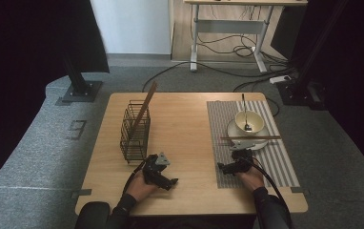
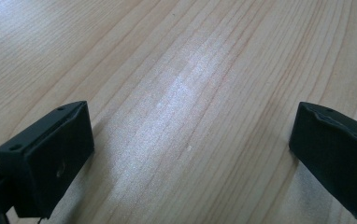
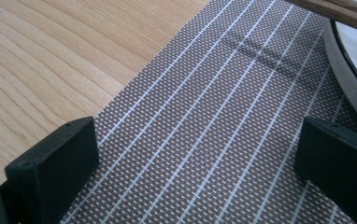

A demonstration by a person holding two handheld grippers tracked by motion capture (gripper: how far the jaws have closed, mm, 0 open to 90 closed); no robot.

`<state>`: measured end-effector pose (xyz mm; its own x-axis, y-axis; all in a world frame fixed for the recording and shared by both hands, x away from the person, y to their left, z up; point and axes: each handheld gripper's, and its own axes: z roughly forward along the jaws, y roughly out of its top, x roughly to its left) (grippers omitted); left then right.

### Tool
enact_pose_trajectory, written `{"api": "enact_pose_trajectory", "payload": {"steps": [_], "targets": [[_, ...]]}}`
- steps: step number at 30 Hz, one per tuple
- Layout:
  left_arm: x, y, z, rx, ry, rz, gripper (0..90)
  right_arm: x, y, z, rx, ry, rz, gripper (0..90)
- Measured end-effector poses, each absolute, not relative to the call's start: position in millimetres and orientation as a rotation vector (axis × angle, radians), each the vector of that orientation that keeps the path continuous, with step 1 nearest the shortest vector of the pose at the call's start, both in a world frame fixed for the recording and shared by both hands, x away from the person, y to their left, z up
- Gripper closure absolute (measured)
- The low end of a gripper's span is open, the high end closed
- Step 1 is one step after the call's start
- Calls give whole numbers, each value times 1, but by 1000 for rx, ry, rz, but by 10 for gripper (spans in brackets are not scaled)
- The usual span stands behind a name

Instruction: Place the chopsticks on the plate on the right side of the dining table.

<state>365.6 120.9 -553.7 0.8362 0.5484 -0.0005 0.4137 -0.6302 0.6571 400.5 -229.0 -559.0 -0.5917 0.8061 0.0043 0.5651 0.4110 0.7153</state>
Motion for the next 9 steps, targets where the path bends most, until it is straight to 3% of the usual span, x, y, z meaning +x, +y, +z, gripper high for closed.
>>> {"api": "enact_pose_trajectory", "payload": {"steps": [9], "targets": [[366, 121, -554, 2340, 699, 261, 0, 400, -229, -559, 1183, 2332, 983, 0]]}}
